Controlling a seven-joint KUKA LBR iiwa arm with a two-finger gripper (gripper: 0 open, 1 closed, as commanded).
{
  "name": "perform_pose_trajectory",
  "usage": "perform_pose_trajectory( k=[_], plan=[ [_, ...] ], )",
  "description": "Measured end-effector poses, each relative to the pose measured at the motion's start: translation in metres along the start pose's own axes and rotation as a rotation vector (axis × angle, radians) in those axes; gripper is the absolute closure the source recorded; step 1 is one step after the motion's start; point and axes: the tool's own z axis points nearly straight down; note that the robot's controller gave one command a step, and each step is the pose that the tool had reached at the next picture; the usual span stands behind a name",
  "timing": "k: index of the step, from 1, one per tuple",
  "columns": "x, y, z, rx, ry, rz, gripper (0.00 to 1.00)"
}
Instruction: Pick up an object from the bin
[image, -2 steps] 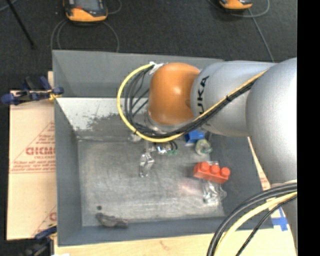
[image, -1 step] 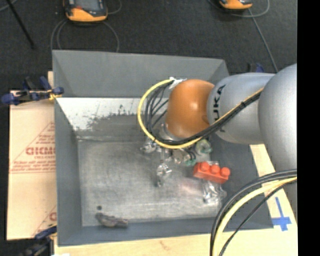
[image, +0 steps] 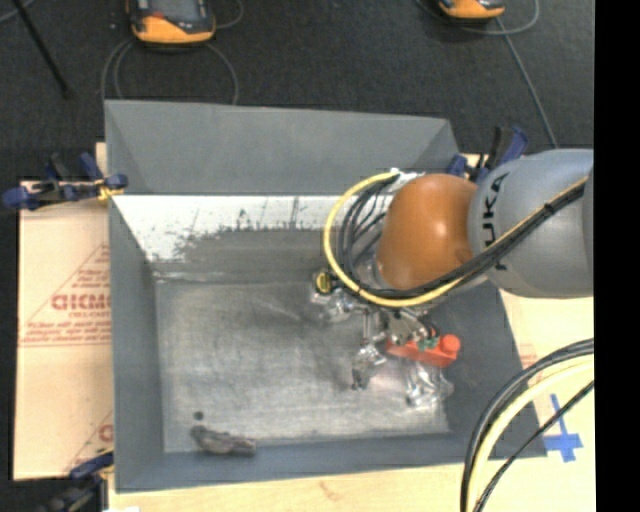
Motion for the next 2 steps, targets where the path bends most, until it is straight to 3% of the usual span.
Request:
perform_pose_trajectory(
  k=[1,2],
  plan=[
    [0.062,-0.067,-0.034,0.001,-0.001,0.155,0.00],
    [0.038,-0.102,-0.006,-0.031,0.008,0.094,0.00]
  ],
)
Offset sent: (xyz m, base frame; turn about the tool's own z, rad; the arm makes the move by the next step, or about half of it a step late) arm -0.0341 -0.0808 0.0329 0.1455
